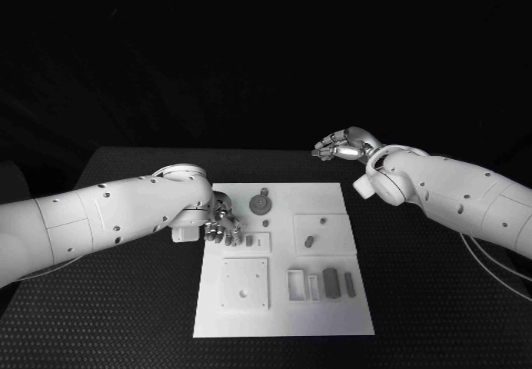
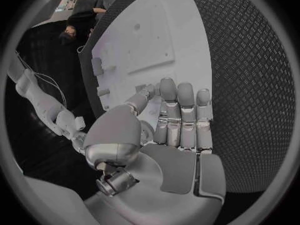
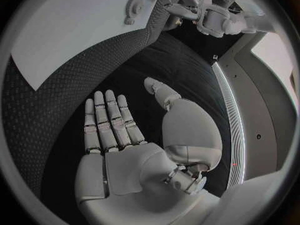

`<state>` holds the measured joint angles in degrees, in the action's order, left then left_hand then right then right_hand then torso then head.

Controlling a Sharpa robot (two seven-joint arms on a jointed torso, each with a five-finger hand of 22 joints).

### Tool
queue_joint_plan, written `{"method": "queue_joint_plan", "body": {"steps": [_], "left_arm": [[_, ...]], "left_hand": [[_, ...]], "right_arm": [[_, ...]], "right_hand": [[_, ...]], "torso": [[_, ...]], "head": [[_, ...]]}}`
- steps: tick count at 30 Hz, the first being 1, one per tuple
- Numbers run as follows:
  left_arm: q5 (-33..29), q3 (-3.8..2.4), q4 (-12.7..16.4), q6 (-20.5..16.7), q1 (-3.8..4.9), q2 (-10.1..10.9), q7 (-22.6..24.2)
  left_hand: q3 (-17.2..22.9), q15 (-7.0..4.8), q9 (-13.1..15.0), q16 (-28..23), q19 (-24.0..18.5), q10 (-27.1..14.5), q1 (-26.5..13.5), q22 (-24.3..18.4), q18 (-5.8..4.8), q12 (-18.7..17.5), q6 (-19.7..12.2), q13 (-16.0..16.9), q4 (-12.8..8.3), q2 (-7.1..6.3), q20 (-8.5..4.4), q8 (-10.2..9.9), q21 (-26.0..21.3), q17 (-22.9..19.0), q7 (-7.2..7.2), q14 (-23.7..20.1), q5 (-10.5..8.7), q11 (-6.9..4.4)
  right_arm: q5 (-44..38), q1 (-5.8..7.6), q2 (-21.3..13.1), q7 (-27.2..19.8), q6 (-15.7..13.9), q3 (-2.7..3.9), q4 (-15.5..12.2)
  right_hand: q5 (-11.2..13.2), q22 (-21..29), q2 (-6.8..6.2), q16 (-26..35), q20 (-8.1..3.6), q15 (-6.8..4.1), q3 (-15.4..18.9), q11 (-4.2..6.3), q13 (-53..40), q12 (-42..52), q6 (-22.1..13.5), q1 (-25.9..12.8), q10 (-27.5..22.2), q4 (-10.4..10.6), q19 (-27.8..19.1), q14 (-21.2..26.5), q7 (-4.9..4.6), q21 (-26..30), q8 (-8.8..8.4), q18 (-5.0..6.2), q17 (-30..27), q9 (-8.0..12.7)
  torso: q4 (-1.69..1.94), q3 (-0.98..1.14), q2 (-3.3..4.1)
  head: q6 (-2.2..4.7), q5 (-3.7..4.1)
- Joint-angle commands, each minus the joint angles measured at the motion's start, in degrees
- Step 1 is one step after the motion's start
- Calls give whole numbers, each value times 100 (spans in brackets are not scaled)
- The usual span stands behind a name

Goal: Assemble the parts on the task board

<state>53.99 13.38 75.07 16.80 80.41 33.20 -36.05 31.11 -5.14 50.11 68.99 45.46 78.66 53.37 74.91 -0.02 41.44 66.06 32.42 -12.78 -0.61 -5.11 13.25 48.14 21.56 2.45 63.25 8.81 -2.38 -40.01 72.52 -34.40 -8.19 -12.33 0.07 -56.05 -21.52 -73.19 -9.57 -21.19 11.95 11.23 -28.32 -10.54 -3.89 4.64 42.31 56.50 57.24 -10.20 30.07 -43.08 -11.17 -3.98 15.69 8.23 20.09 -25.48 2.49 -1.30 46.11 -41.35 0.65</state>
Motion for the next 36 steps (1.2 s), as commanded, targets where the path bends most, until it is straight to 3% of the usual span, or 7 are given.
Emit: {"method": "queue_joint_plan", "body": {"steps": [1,4,9,26,32,35,36], "left_arm": [[195,28,10,-233,-45,19,-38],[233,27,19,-428,-47,45,-35],[250,26,32,-588,-48,105,-15],[236,3,120,-790,-45,290,5],[258,-33,241,-1982,-43,412,688],[298,-32,384,-2458,-44,498,1288],[388,-31,427,-2589,-44,515,1455]], "left_hand": [[-94,-47,-19,-17,23,58,-85,108,8,-16,-88,4,19,-143,-575,-58,23,-7,-3,-16,-67,-137],[-106,-48,-25,-19,22,56,-96,107,8,-17,-112,5,25,-163,-576,-74,21,-8,4,-18,-74,-133],[-259,-50,-250,-85,-40,-114,-598,85,13,-64,-776,6,437,-490,-562,-460,-45,-36,186,-119,-542,26],[-294,-56,-341,-72,-55,-163,-735,97,4,-30,-836,47,659,-719,-586,-403,-56,-26,200,-140,-591,31],[-223,-56,-367,-87,-63,-219,-566,107,10,-47,-860,48,616,-735,-597,-369,-50,-31,203,-175,-583,36],[-85,196,-405,-447,-457,-727,-138,58,2,-418,-886,-123,333,-728,-374,-315,-282,-187,305,-649,-566,156],[11,423,-431,-739,-726,-1049,105,3,2,-728,-915,-281,177,-727,-159,-289,-478,-315,386,-934,-541,261]], "right_arm": [[1,-2,0,-60,68,1,-14],[2,-2,-1,-59,64,1,-8],[3,-2,2,-60,67,1,-6],[4,-18,4,-59,68,1,8],[5,-22,2,-60,62,1,10],[6,-24,0,-62,61,1,12],[6,-25,-6,-61,59,1,17]], "right_hand": [[-37,-10,32,31,-8,29,14,-3,-7,-30,-45,-29,43,19,-24,21,-99,29,35,-59,-9,7],[-37,-10,32,31,-8,30,15,-3,-7,-30,-46,-29,43,19,-25,21,-99,29,35,-59,-9,7],[-38,-10,32,33,-8,31,14,-2,-7,-32,-48,-28,40,18,-26,25,-98,30,35,-60,-10,8],[-39,-11,34,36,-7,34,13,-1,-6,-35,-51,-27,38,18,-30,30,-96,30,36,-62,-11,10],[-39,-11,34,36,-7,35,13,-1,-7,-35,-52,-27,37,19,-31,31,-97,30,36,-63,-12,11],[-39,-11,36,36,-7,35,13,-1,-7,-35,-52,-27,37,19,-31,30,-97,30,36,-63,-12,11],[-39,-11,37,36,-7,35,13,-1,-7,-35,-52,-26,38,19,-31,30,-97,30,37,-63,-11,11]], "torso": [[5,-1,0],[4,-5,2],[7,-8,-1],[8,-7,-4],[5,-4,-3],[-2,-1,-3],[-5,2,0]], "head": [[4,7],[5,10],[12,11],[25,20],[71,47],[110,47],[120,48]]}}
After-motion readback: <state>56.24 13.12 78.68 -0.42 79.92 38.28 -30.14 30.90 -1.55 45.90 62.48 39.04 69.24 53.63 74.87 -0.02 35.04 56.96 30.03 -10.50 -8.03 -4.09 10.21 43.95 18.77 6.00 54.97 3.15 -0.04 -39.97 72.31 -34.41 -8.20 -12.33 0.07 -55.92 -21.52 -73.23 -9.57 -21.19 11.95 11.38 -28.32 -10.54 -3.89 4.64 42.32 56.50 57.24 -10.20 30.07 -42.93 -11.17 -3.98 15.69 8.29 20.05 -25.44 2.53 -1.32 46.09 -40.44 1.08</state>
